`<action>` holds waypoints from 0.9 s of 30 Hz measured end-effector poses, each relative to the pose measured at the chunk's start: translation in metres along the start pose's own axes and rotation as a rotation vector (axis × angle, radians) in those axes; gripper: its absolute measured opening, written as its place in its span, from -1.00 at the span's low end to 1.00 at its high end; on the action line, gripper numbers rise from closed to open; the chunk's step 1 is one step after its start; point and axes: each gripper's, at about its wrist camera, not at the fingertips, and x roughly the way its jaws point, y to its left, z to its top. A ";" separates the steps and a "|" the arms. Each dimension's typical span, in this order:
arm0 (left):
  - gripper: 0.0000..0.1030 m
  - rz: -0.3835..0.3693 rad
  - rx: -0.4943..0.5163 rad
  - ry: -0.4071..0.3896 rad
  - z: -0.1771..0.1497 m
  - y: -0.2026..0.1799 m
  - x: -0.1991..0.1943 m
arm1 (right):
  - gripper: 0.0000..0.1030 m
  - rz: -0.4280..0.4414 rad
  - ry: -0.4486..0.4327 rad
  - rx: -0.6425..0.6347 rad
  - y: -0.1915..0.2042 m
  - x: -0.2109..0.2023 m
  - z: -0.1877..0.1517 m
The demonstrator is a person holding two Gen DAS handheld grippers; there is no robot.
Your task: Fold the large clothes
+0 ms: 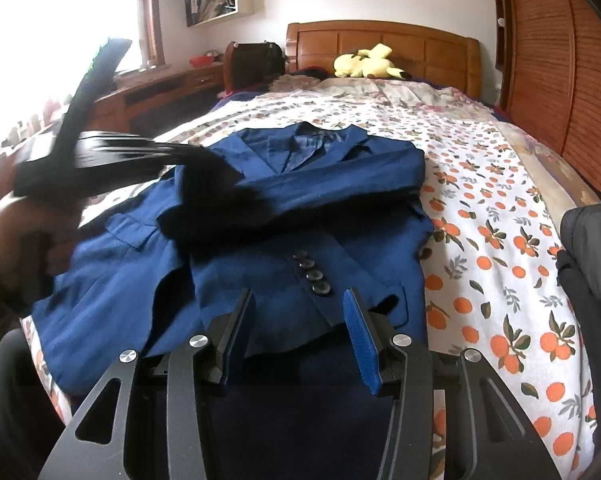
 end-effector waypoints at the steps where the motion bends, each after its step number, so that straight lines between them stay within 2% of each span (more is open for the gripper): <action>1: -0.95 -0.002 -0.001 -0.010 -0.003 0.002 -0.008 | -0.14 -0.002 -0.002 0.003 0.000 0.001 0.002; 6: -0.95 0.007 0.000 -0.063 -0.029 0.009 -0.048 | -0.14 -0.007 -0.011 0.026 0.001 0.004 0.012; 10: -0.95 0.014 -0.001 -0.082 -0.052 0.012 -0.065 | -0.14 -0.012 -0.007 0.025 0.009 0.008 0.020; 17: -0.94 0.045 -0.040 -0.113 -0.086 0.020 -0.077 | -0.14 -0.022 0.016 -0.006 0.026 0.023 0.028; 27: -0.86 -0.002 -0.124 -0.091 -0.115 0.037 -0.083 | -0.14 -0.070 0.061 -0.038 0.033 0.045 0.027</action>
